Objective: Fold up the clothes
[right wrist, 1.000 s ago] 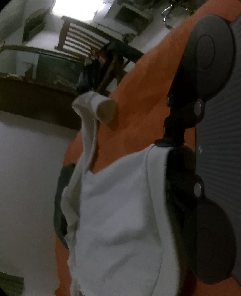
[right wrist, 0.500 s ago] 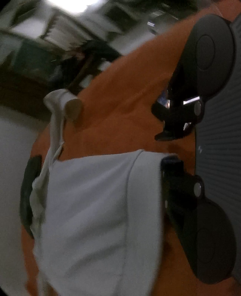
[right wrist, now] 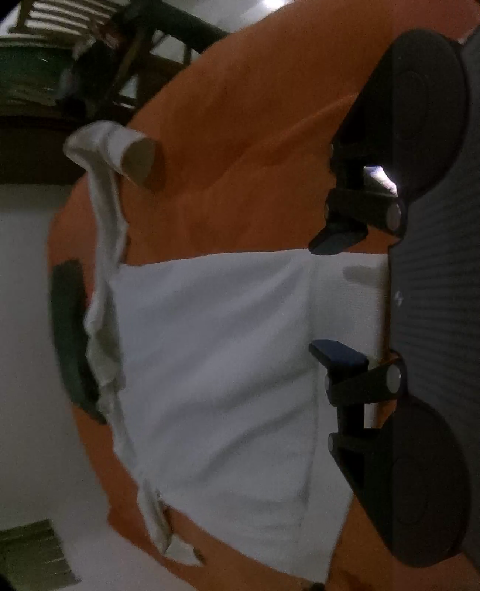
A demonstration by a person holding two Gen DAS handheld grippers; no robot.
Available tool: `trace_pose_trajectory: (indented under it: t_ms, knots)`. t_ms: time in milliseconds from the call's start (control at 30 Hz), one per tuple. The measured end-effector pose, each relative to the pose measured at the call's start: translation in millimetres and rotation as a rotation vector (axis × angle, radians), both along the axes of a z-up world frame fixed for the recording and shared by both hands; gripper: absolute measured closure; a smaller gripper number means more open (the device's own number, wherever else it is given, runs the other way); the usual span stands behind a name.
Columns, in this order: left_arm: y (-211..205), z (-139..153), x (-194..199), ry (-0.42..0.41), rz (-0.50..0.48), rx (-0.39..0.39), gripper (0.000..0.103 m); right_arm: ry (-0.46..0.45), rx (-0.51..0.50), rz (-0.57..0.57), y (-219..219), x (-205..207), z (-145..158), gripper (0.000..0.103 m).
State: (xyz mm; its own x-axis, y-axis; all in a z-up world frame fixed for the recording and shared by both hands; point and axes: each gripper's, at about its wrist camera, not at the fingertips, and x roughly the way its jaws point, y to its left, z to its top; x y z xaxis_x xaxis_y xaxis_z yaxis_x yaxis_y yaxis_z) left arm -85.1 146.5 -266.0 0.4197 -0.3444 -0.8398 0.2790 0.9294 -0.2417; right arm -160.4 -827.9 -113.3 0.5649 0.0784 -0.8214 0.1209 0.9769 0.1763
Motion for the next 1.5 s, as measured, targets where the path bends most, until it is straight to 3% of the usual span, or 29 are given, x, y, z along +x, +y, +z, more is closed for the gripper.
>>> trace_pose_trajectory:
  t_ms: [33, 67, 100, 133, 200, 267, 300, 333, 467, 600, 667, 800, 900, 967, 1033, 1100, 1167, 1233, 1300, 1367, 1433, 1500]
  knots:
    - [0.2, -3.2, 6.3, 0.018, 0.0, 0.026, 0.036, 0.017, 0.036, -0.003, -3.9, 11.4, 1.2, 0.049]
    - [0.8, -7.4, 10.6, 0.032, -0.006, 0.05, 0.036, 0.055, 0.086, -0.029, -12.5, 20.5, -6.5, 0.054]
    - [3.4, -13.6, 14.8, 0.068, -0.014, 0.043, 0.037, 0.09, 0.134, -0.054, -21.0, 29.0, -14.0, 0.053]
    - [6.0, -19.7, 19.0, 0.103, -0.023, 0.035, 0.046, 0.106, 0.156, -0.07, -28.1, 32.2, -20.2, 0.052]
    - [12.1, -29.5, 24.6, 0.143, -0.028, -0.009, 0.051, 0.16, 0.137, -0.013, -28.8, 38.0, -36.1, 0.051]
    - [18.3, -33.5, 27.1, 0.156, -0.035, -0.068, 0.069, 0.168, 0.121, 0.033, -31.0, 40.1, -42.1, 0.051]
    - [21.2, -34.2, 27.8, 0.16, -0.04, -0.096, 0.087, 0.17, 0.128, 0.037, -34.0, 41.7, -43.5, 0.051]
    - [23.8, -34.2, 28.2, 0.161, -0.044, -0.123, 0.096, 0.178, 0.157, 0.02, -39.8, 43.7, -46.1, 0.051]
    - [25.3, -13.3, 13.5, 0.092, -0.044, -0.099, 0.097, 0.204, 0.176, -0.018, -50.2, 54.3, -46.4, 0.056]
    - [40.6, -5.3, -3.2, 0.103, -0.005, -0.089, 0.097, 0.213, 0.039, 0.045, -26.3, 49.8, -40.7, 0.053]
    - [46.9, -15.4, -8.9, 0.12, 0.018, -0.071, 0.097, 0.212, -0.034, 0.088, -13.8, 48.9, -41.3, 0.053]
    - [41.5, -25.1, -7.4, 0.111, -0.03, -0.037, 0.096, 0.191, -0.165, 0.091, 5.0, 51.2, -33.6, 0.053]
    - [39.8, -14.0, -9.4, 0.081, -0.084, 0.044, 0.086, 0.065, -0.251, 0.064, 23.8, 52.0, -2.8, 0.053]
    - [44.2, -4.0, -11.4, 0.069, -0.105, 0.105, 0.084, -0.032, -0.217, 0.086, 35.8, 52.3, 12.6, 0.051]
    - [51.4, 14.1, -16.5, 0.032, -0.105, 0.125, 0.084, -0.115, -0.067, 0.172, 50.5, 57.9, 15.1, 0.047]
    - [53.4, 41.1, -21.7, -0.05, -0.112, 0.141, 0.084, -0.149, 0.018, 0.239, 71.3, 66.2, 4.8, 0.048]
    - [46.2, 69.9, -22.4, -0.15, -0.123, 0.101, 0.084, -0.174, 0.064, 0.309, 95.8, 68.9, -7.3, 0.048]
    - [30.5, 82.6, -19.7, -0.188, -0.163, 0.012, 0.072, -0.175, 0.092, 0.371, 118.5, 67.8, -20.6, 0.053]
    - [1.1, 72.7, -12.2, -0.214, -0.224, -0.048, 0.069, -0.166, 0.117, 0.432, 140.8, 65.6, -37.4, 0.07]
    - [-30.4, 53.7, -3.9, -0.23, -0.274, -0.075, 0.069, -0.134, 0.111, 0.471, 157.2, 63.0, -51.7, 0.079]
    - [-55.6, 18.5, 5.4, -0.173, -0.277, -0.02, 0.07, -0.086, 0.094, 0.475, 169.5, 48.8, -67.0, 0.08]
    - [-51.0, -11.5, 1.6, -0.101, -0.264, 0.018, 0.073, -0.079, 0.113, 0.478, 167.7, 32.0, -70.7, 0.079]
